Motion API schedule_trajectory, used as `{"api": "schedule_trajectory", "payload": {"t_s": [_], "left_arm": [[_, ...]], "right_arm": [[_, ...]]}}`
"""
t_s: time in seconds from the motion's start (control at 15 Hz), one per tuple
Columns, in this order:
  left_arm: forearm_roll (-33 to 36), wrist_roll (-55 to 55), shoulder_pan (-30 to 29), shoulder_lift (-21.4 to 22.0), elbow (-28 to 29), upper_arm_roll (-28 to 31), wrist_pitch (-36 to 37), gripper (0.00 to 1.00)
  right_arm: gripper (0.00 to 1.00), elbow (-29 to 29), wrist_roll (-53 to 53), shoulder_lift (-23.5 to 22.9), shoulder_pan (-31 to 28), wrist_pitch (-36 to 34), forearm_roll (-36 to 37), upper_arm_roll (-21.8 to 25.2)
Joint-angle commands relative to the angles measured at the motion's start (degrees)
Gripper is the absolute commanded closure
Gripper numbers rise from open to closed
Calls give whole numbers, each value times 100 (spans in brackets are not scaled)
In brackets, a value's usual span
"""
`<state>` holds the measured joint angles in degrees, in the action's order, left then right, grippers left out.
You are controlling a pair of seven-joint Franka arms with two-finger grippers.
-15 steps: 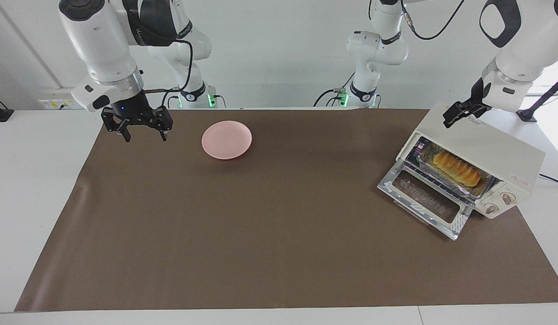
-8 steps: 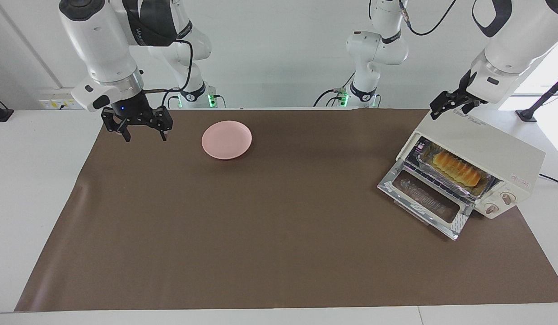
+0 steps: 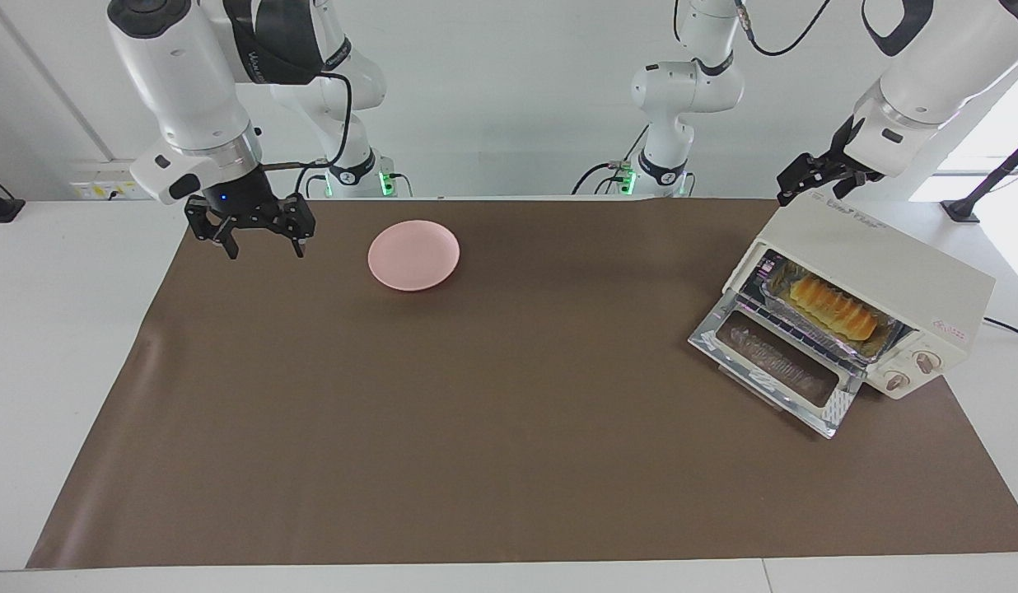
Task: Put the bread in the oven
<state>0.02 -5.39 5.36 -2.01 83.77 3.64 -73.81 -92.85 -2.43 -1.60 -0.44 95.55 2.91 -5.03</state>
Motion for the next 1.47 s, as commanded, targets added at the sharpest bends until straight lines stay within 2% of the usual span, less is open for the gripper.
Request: {"api": "schedule_trajectory", "payload": {"t_s": [0.0, 0.87, 1.4], "left_arm": [[-81, 56, -70, 210, 271, -74, -196, 0], [-72, 100, -35, 175, 210, -83, -705, 0], [-46, 232, -78, 280, 720, -92, -951, 0]], "right_arm": [[0, -84, 138, 81, -97, -18, 61, -69], [0, -84, 138, 81, -97, -18, 61, -60], [0, -84, 138, 81, -97, -18, 61, -69]]}}
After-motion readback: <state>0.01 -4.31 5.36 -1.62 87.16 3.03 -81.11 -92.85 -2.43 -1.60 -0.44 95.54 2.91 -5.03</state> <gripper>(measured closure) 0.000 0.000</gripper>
